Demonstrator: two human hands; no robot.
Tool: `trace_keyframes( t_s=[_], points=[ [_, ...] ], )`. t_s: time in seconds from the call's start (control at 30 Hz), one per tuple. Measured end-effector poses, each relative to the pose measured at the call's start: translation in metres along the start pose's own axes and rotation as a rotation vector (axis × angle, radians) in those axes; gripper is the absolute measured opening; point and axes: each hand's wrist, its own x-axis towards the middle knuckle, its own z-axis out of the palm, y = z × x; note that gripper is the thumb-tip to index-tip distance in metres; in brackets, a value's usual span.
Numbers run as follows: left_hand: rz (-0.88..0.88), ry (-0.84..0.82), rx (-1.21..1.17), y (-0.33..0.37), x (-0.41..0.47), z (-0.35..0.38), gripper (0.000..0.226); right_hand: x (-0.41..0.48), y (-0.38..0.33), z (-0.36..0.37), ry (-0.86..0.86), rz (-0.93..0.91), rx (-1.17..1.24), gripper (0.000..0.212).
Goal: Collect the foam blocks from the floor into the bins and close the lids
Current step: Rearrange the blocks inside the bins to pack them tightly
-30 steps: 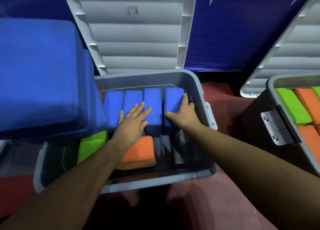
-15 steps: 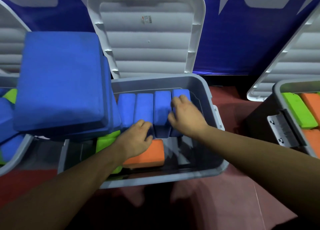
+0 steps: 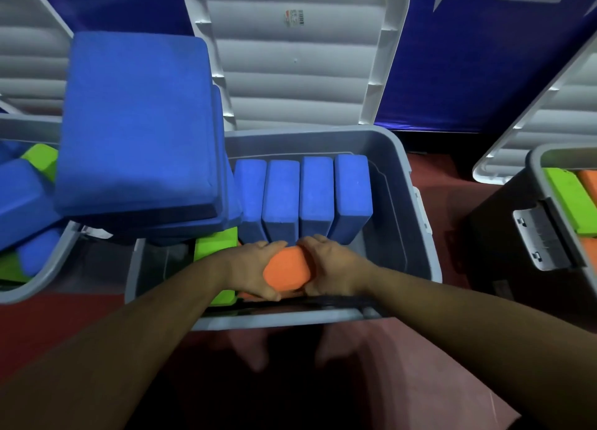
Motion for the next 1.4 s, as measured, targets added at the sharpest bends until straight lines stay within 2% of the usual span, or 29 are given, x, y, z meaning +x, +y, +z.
trace_keyframes(
  t_s=[0.07,0.13,0.2,0.27,0.33,0.43,0.47,0.5,0.6,0.67,0.77,0.97,1.07,1.17,1.23,1.3,1.4],
  points=[
    [0.029,0.069,-0.021,0.008,-0.008,-0.008,0.107,-0.003,0.0,-0.022,-0.019,0.026,0.061,0.08],
    [0.019,0.196,-0.031,0.022,-0.016,-0.017,0.089,-0.011,0.002,-0.046,-0.017,0.051,0.136,0.082],
    [-0.041,0.343,-0.022,0.038,-0.023,-0.026,0.07,-0.017,0.004,-0.064,0.048,0.07,0.24,0.084],
    [-0.105,0.446,-0.01,0.052,-0.028,-0.031,0.065,-0.018,0.003,-0.073,0.122,0.136,0.341,0.086],
    [-0.164,0.497,0.008,0.062,-0.029,-0.03,0.07,-0.016,-0.004,-0.071,0.14,0.232,0.427,0.073],
    [-0.24,0.513,0.043,0.074,-0.029,-0.019,0.079,-0.014,-0.019,-0.06,0.144,0.339,0.758,0.031],
    [-0.253,0.513,0.045,0.077,-0.029,-0.015,0.08,-0.015,-0.024,-0.057,0.152,0.353,0.842,0.028],
    [-0.252,0.519,0.041,0.079,-0.029,-0.013,0.08,-0.015,-0.025,-0.055,0.166,0.363,0.856,0.036],
    [-0.184,0.466,-0.106,0.071,-0.035,-0.013,0.071,-0.014,-0.027,-0.044,0.261,0.387,0.721,0.064],
    [-0.133,0.355,-0.276,0.054,-0.041,-0.016,0.054,-0.013,-0.029,-0.04,0.317,0.412,0.703,0.066],
    [-0.179,0.298,-0.312,0.019,-0.05,-0.011,0.038,-0.009,-0.034,-0.049,0.349,0.49,0.688,0.058],
    [-0.255,0.321,-0.197,-0.02,-0.053,0.01,0.044,-0.015,-0.052,-0.087,0.3,0.442,0.535,0.045],
    [-0.304,0.445,-0.065,-0.018,-0.06,0.024,0.06,-0.021,-0.064,-0.101,0.267,0.394,0.481,0.042],
    [-0.365,0.389,0.093,-0.025,-0.065,0.036,0.082,-0.028,-0.075,-0.114,0.26,0.321,0.35,0.037],
    [-0.358,0.363,0.105,-0.033,-0.064,0.039,0.091,-0.032,-0.083,-0.126,0.256,0.254,0.329,0.035],
    [-0.317,0.425,0.051,-0.036,-0.06,0.037,0.083,-0.034,-0.09,-0.136,0.246,0.187,0.383,0.032],
    [-0.289,0.497,0.038,-0.037,-0.056,0.032,0.063,-0.025,-0.099,-0.128,0.21,0.123,0.313,0.032]
  ],
)
